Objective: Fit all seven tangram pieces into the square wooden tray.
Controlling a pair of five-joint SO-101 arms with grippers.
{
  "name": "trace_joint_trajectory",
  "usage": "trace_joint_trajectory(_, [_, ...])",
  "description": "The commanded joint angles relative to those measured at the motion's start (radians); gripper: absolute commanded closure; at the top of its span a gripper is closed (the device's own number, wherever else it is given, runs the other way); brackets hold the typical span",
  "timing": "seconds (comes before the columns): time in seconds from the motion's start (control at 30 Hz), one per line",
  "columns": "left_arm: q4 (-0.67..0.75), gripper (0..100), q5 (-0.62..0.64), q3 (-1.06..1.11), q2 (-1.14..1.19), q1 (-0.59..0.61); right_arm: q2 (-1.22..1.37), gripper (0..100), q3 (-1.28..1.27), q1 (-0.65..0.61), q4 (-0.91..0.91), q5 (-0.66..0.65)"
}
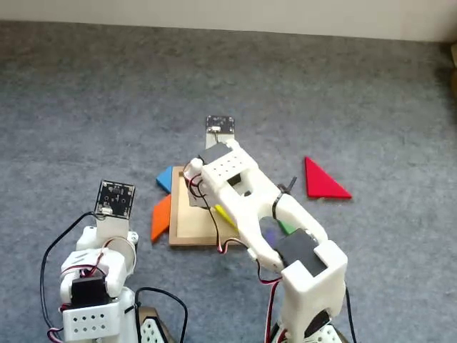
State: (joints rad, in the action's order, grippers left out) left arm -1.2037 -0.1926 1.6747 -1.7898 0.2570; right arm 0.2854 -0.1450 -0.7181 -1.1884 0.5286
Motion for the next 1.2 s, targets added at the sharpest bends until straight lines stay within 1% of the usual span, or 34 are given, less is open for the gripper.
trace_joint_trajectory(0.0, [0.017, 93, 0.000, 0.021, -0.036, 0.012, -0.018, 69.0, 0.054, 0.024, -0.019, -0.051])
trace_joint_trajectory(0.23, [0.017, 93, 0.000, 0.021, -0.036, 0.012, -0.018, 68.8, 0.070, 0.025, -0.019, -0.114])
trace_joint_trajectory(0.33, [0.017, 93, 0.000, 0.021, -0.036, 0.012, -0.021, 68.8, 0.125, 0.033, -0.073, -0.189])
trace_joint_trajectory(0.5, [0.017, 93, 0.000, 0.021, -0.036, 0.013, -0.022, 69.0, 0.249, 0.116, -0.223, -0.253])
trace_joint_trajectory(0.6, [0.018, 93, 0.000, 0.021, -0.036, 0.013, -0.022, 69.0, 0.292, 0.177, -0.294, -0.338])
trace_joint_trajectory(0.7, [0.018, 93, 0.000, 0.021, -0.036, 0.012, -0.022, 69.0, 0.302, 0.248, -0.323, -0.431])
trace_joint_trajectory(0.87, [0.020, 93, 0.000, 0.021, -0.036, 0.012, -0.087, 69.0, 0.291, 0.351, -0.321, -0.560])
trace_joint_trajectory(0.97, [0.020, 93, 0.000, 0.021, -0.036, 0.012, -0.200, 69.0, 0.200, 0.381, -0.312, -0.611])
trace_joint_trajectory(1.1, [0.020, 93, 0.000, 0.021, -0.036, 0.015, -0.335, 69.0, 0.035, 0.429, -0.214, -0.663])
trace_joint_trajectory(1.17, [0.020, 93, 0.000, 0.021, -0.036, 0.015, -0.354, 69.0, -0.039, 0.478, -0.151, -0.753])
